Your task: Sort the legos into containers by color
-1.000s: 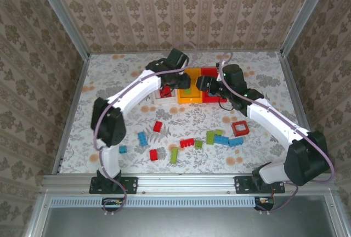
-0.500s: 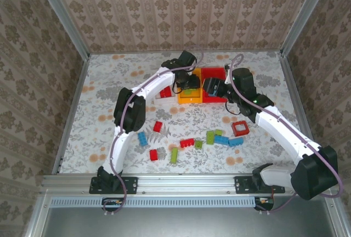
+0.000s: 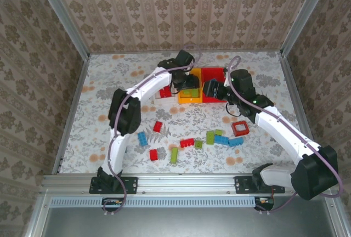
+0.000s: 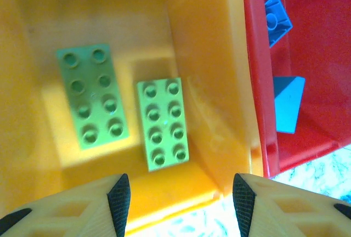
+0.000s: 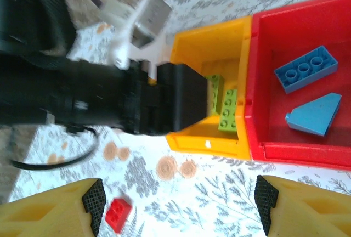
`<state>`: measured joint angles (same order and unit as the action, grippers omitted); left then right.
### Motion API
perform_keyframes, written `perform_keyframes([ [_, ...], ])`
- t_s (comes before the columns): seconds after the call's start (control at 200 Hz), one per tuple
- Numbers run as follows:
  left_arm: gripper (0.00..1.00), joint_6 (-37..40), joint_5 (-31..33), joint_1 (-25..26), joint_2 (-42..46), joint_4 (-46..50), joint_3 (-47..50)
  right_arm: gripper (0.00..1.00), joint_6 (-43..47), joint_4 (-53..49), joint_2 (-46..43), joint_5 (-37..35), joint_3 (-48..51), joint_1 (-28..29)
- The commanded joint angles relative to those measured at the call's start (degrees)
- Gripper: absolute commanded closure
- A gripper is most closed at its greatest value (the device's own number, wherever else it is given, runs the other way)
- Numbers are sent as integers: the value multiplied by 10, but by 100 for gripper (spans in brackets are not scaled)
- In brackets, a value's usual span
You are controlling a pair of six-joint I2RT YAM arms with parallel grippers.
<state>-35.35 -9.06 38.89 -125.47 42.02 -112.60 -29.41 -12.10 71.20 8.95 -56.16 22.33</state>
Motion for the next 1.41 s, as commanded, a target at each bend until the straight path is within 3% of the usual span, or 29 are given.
perform_keyframes([
  [0.0, 45, -29, 53, -6, 127, 1, 69, 25, 99, -59, 9, 3, -22, 61],
  [0.105, 44, -67, 119, -14, 243, 11, 185, 24, 160, -89, 51, 2, -49, 157],
  [0.305, 44, -152, 225, -66, 495, 84, 419, 21, 176, -83, 189, 8, -121, 325],
  [0.45, 42, -176, 270, -100, 664, 164, 525, 19, 140, -117, 313, -10, -217, 382],
  [0.625, 41, -194, 294, -114, 806, 248, 573, 18, 44, -177, 442, -46, -328, 396],
  [1.145, 39, -151, 282, -119, 870, 314, 557, 25, -34, -251, 618, -98, -499, 418],
  [1.4, 40, -141, 283, -120, 871, 316, 550, 54, -34, -284, 648, -124, -534, 419],
])
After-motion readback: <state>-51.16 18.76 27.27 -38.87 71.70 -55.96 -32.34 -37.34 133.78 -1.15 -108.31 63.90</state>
